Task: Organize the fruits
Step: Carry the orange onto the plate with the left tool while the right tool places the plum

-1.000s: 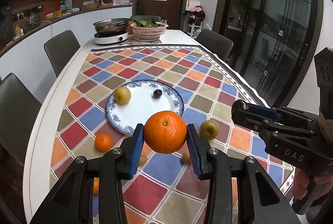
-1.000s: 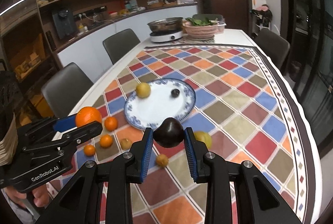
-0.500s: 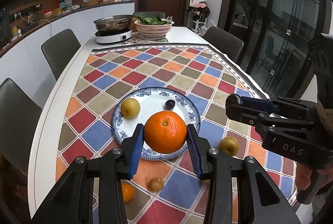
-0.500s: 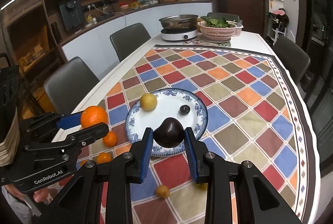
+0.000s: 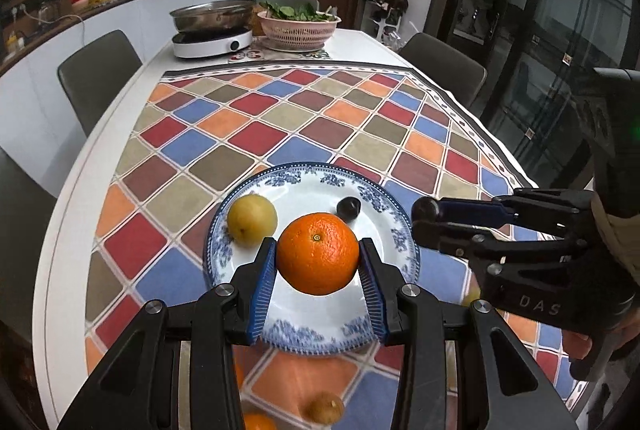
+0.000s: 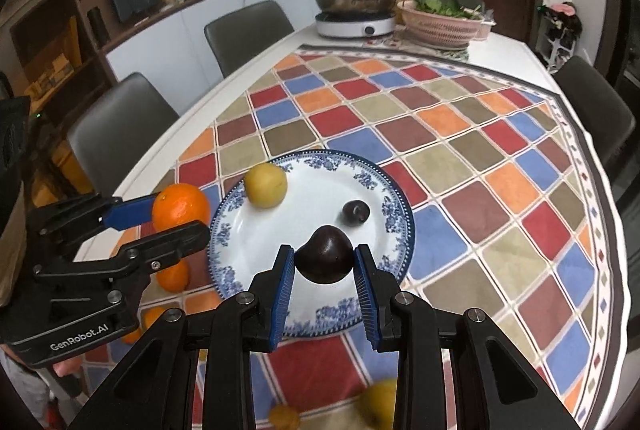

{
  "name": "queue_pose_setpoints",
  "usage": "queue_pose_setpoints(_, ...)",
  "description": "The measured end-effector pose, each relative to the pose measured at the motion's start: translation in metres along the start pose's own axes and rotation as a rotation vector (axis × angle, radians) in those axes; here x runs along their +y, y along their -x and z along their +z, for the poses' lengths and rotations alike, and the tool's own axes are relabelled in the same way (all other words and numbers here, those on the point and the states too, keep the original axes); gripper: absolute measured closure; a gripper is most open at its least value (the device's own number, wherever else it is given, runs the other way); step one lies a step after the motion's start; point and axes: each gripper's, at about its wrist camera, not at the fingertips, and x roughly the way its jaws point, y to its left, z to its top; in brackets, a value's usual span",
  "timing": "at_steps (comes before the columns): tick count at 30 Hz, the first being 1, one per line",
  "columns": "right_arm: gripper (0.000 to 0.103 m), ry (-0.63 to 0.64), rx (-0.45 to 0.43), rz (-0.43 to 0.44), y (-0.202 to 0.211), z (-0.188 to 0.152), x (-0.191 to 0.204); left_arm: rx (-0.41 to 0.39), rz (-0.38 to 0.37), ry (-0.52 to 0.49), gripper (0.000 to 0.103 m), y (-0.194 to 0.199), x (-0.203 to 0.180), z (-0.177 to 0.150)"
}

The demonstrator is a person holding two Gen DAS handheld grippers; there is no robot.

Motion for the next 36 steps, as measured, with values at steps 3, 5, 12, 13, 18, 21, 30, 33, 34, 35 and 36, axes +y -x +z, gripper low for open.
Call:
queue_pose_setpoints(3,0.071,0.019,0.032,0.008,-0.016,0.007,-0.004,0.016,-0.003,-0.021,0.063,-0.016,0.003,0.008)
queue_pose_setpoints(5,0.071,0.031,0.049,0.009,-0.025,0.01,-0.007,0.026,-0.004,-0.036,0.063,-0.027,0.004,0.012)
queue_pose_setpoints(12,0.072,0.055,0.108,0.021,-0.053,0.016,-0.016,0.081,-0.009,-0.102,0.063,-0.068,0.008,0.03)
queue_pose_setpoints(13,0.071,0.06,0.118,0.022,-0.058,0.016,-0.017,0.088,-0.01,-0.11,0.063,-0.073,0.008,0.032)
queue_pose_setpoints(18,0.071,0.072,0.152,0.021,-0.073,0.015,-0.023,0.148,-0.007,-0.147,0.063,-0.101,0.006,0.042)
queue_pose_setpoints(21,0.071,0.079,0.166,0.026,-0.081,0.014,-0.027,0.181,0.008,-0.175,0.063,-0.115,0.002,0.045)
queue_pose_setpoints(30,0.071,0.088,0.192,0.042,-0.097,0.011,-0.032,0.258,0.023,-0.172,0.063,-0.145,0.003,0.047)
queue_pose_setpoints(33,0.071,0.076,0.2,0.047,-0.102,0.011,-0.036,0.262,0.03,-0.167,0.063,-0.149,0.005,0.047)
queue_pose_setpoints(34,0.071,0.073,0.201,0.045,-0.104,0.011,-0.037,0.263,0.035,-0.166,0.063,-0.15,0.005,0.047)
queue_pose_setpoints(35,0.071,0.071,0.203,0.043,-0.105,0.011,-0.038,0.263,0.034,-0.164,0.063,-0.15,0.005,0.048)
queue_pose_setpoints(36,0.071,0.068,0.204,0.045,-0.106,0.01,-0.038,0.265,0.034,-0.165,0.063,-0.151,0.004,0.048)
